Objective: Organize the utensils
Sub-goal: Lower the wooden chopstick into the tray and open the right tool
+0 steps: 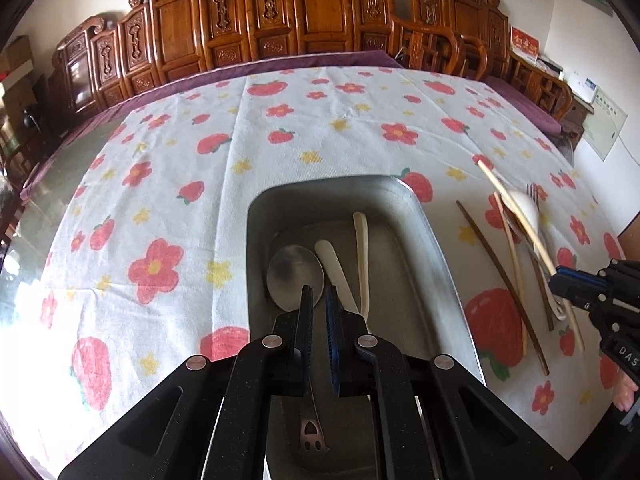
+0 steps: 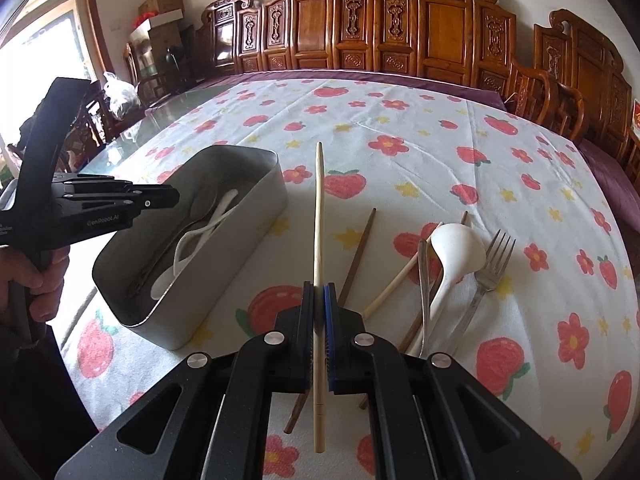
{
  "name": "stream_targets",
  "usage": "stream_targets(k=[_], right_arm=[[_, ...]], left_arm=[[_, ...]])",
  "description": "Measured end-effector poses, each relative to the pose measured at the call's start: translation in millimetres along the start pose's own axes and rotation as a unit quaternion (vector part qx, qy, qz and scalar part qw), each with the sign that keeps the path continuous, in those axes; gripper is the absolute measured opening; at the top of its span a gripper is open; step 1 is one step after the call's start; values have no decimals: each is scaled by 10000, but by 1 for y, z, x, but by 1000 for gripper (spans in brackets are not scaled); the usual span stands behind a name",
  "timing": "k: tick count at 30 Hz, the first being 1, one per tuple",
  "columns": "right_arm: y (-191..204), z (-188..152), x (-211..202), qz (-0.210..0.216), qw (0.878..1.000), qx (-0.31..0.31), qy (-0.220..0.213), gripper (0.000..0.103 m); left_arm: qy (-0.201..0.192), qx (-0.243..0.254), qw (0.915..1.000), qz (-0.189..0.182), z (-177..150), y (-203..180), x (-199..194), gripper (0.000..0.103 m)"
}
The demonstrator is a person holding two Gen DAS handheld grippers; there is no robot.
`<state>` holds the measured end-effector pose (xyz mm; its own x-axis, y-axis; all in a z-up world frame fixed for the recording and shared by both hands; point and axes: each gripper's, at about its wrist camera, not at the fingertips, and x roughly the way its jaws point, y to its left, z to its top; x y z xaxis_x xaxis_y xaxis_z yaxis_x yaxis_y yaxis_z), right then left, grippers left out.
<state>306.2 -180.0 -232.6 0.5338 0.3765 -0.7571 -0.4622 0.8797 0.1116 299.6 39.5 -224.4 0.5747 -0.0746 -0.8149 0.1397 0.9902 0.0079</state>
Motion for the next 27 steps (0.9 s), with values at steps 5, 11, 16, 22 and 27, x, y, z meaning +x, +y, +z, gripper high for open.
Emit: stream_targets(k=[5, 11, 16, 22, 27], right_arm=[[11, 2, -4, 103, 9999, 13, -47, 6], [34, 11, -7, 306, 9994, 24, -162, 6], [53, 21, -6, 435, 9989, 27, -184, 6], [74, 35, 3, 672, 9973, 231, -160, 6], [90, 43, 19, 749, 9964, 391, -101, 6]], left_arm=[[-267, -63, 9996, -42, 3, 9, -18, 11], [-419, -132, 9990, -31, 4, 19, -31, 17], [-565, -209, 9982, -36, 6, 27, -42, 26], [-753, -378, 9964, -32, 7, 43, -55, 48], [-890, -591, 9943, -31, 7, 60, -64, 72]])
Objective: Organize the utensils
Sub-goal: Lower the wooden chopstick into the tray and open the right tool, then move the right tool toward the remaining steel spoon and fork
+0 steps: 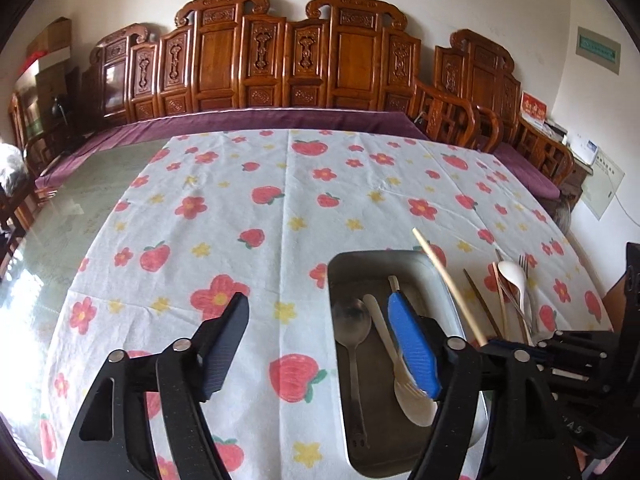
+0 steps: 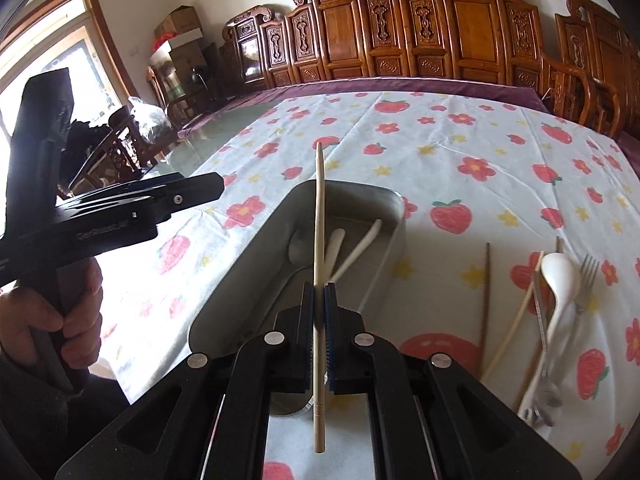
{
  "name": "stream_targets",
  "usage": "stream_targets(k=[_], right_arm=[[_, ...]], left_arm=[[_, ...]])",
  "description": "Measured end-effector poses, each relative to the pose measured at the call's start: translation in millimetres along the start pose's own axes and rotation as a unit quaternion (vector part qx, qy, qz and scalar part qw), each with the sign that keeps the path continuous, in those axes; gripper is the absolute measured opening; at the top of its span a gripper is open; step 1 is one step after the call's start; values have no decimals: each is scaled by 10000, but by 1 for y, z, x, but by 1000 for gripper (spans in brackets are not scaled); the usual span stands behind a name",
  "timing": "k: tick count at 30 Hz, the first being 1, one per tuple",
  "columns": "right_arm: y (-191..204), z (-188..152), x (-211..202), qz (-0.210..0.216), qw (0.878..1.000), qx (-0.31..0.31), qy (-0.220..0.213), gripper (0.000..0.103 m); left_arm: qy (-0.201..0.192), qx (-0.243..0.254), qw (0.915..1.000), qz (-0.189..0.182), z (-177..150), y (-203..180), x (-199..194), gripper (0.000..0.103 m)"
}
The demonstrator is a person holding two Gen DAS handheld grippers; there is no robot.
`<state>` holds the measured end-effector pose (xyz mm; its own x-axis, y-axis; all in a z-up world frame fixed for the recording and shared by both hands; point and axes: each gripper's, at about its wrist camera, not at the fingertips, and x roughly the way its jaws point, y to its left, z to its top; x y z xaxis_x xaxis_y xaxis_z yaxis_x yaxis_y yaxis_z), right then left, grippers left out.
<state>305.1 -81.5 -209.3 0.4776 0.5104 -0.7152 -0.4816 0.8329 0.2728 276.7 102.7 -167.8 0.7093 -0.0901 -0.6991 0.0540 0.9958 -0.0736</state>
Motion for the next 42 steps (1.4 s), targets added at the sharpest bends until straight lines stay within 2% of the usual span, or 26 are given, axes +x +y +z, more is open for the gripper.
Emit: stream_targets(k=[2, 3, 17, 20, 24, 31, 38, 42], right_arm=[[3, 2, 8, 51, 9999, 90, 37, 6], [5, 3, 11, 75, 9999, 128, 44, 6], [16, 2, 54, 82, 9991, 309, 293, 8], [14, -1, 52, 196, 9989, 357, 246, 9], [9, -1, 35, 101, 9998, 140, 42, 9], [-23, -2, -10, -361, 9990, -129, -207, 9], [-79, -18, -52, -1202, 9918, -383, -226, 9], [-117, -35, -64, -1620, 9864, -253, -116, 17]], left_arm=[[-38, -48, 10000, 42, 1, 5, -2, 85], [-60, -73, 9999, 75, 1, 9, -4, 86], [-136, -370, 9992, 117, 2, 34, -11, 88], [-153, -373, 9991, 116, 2, 33, -11, 88], [-183, -313, 9993, 85, 1, 27, -13, 88], [-154, -143, 9998, -68, 0, 6, -9, 88], [-73, 111, 9995, -284, -2, -29, -3, 88], [-50, 227, 9988, -439, -4, -50, 0, 88]])
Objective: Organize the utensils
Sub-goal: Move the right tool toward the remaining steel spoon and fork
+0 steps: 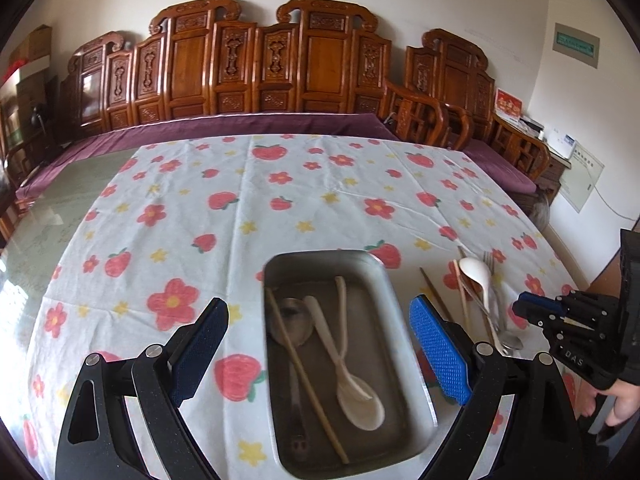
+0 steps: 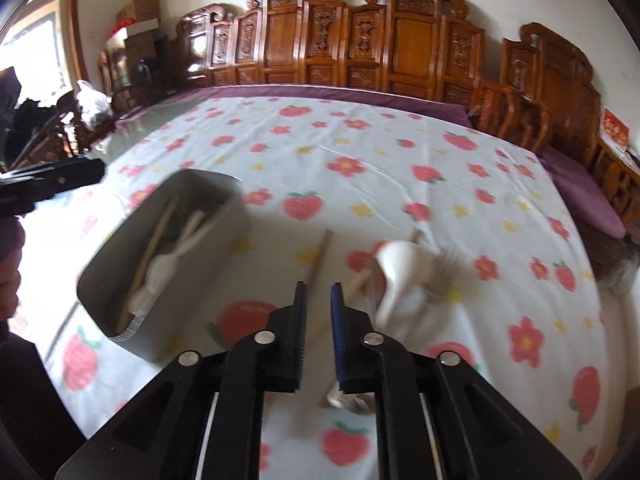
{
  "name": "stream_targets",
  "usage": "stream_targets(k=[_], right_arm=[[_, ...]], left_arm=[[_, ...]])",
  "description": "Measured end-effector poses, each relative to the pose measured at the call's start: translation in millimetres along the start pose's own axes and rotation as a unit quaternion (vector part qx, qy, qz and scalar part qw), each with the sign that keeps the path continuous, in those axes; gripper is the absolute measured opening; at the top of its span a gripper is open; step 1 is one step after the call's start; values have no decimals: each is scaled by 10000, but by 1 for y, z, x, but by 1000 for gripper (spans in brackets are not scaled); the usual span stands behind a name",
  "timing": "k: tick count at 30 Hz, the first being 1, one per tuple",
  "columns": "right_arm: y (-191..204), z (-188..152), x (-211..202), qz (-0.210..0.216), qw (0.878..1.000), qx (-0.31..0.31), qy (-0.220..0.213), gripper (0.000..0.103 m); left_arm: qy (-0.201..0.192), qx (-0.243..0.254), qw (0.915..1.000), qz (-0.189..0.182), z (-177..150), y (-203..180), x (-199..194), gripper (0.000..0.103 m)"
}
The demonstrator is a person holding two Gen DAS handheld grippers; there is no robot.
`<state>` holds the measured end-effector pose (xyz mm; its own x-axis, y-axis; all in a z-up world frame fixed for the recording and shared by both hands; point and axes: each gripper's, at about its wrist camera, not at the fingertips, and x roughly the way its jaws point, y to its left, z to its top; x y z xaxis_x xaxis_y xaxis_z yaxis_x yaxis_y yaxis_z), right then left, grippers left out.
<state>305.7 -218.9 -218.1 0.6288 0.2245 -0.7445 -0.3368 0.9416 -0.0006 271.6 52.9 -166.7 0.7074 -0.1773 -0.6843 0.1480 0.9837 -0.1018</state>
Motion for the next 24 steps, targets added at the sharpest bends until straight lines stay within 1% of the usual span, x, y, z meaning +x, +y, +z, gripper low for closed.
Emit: stream_targets(k=[4, 6, 7, 8, 10, 13, 16, 19, 24], right_arm=[[-25, -16, 3, -130, 9991, 367, 146, 17], [-30, -22, 6, -110, 9984, 530, 191, 22], [-31, -26, 8, -90, 9979, 602, 224, 30], [-33, -30, 11, -73, 9973, 669, 277, 34], [-34, -37, 21, -4, 9959, 794, 443, 34], [-30, -44, 31, -112, 9952, 725, 645, 34], [-29, -48, 35, -54, 9944, 776, 719, 34], [-32, -50, 39, 4, 9928, 904, 784, 34], [-32, -53, 42, 34, 9921, 953, 815, 34]], left_arm=[[31, 152, 9998, -129, -1, -22, 4, 88], [43, 210, 9996, -196, -3, -33, 6, 88], [51, 236, 9995, -221, -3, -36, 6, 88], [57, 270, 9993, -251, -4, -41, 7, 88], [81, 341, 9990, -277, -6, -49, 8, 88], [113, 455, 9985, -283, -10, -59, 10, 88], [136, 454, 9985, -276, -13, -64, 12, 88], [180, 420, 9983, -360, -14, -68, 14, 88], [217, 529, 9975, -407, -18, -78, 17, 88]])
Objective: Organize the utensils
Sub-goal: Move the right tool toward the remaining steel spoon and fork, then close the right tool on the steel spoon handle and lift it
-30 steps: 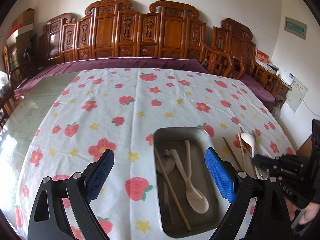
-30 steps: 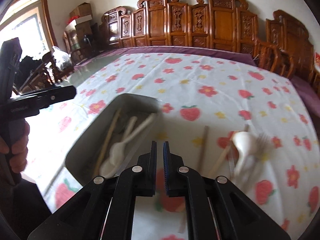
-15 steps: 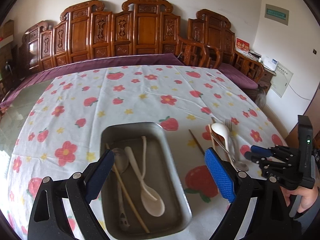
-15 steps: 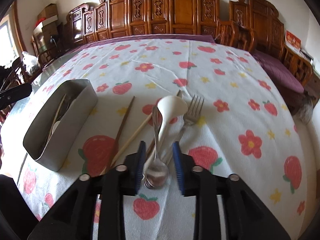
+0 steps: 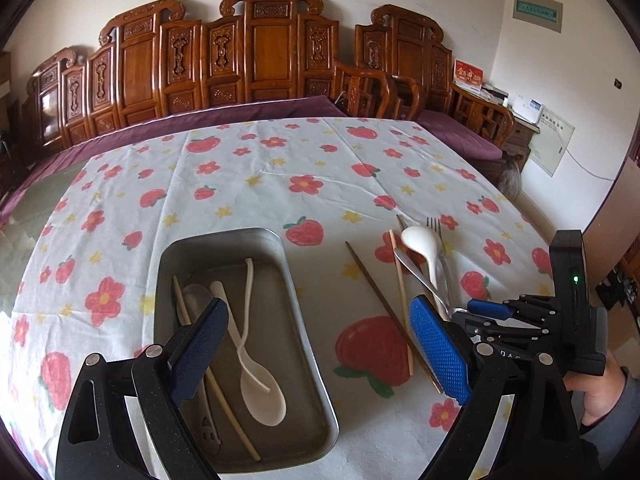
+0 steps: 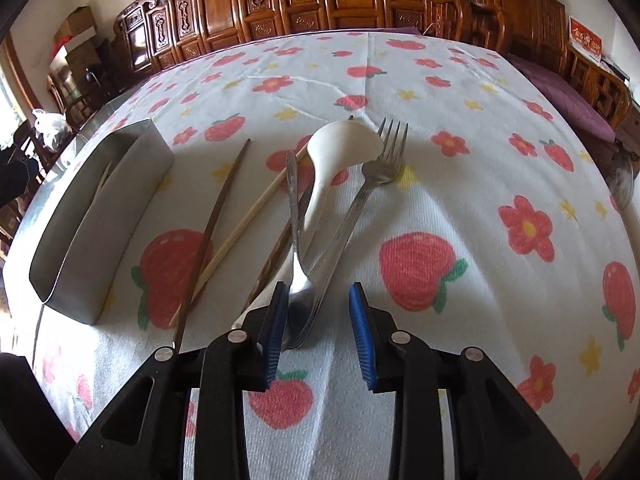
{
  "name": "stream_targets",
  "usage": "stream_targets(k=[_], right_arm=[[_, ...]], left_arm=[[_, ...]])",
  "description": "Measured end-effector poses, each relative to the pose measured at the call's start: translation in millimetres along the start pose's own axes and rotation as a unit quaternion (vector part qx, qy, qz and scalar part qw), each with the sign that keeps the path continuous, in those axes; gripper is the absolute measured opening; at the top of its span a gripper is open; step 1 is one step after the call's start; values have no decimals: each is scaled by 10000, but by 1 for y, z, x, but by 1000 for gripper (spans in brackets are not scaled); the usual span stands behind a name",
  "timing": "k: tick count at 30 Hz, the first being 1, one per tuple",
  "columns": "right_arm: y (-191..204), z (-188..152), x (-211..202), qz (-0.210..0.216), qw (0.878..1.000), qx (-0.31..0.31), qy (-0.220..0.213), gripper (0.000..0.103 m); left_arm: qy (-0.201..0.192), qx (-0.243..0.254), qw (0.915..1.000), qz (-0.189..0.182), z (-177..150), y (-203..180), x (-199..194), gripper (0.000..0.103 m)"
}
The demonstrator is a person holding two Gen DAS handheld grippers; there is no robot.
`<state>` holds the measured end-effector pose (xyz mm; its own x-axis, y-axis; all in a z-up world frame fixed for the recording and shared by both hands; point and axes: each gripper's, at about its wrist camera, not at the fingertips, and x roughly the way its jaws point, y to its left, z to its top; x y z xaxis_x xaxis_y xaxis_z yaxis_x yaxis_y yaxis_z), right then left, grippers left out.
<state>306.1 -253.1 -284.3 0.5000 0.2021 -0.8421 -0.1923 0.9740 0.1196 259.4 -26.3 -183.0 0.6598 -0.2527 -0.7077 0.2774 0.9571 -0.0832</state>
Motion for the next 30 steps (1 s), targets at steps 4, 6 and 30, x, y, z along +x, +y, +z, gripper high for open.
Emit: stream_targets(k=[4, 6, 30], right_arm=[[2, 0, 0, -14, 10000, -47, 5, 31], [5, -1, -1, -41, 10000, -87, 27, 29], [-4, -1, -35, -218, 9983, -116, -531, 2]], left_arm=[[26, 67, 10000, -16, -1, -7, 2, 88], [42, 98, 9999, -11, -2, -10, 3, 88], [265, 458, 9985, 123, -12, -41, 18, 88]])
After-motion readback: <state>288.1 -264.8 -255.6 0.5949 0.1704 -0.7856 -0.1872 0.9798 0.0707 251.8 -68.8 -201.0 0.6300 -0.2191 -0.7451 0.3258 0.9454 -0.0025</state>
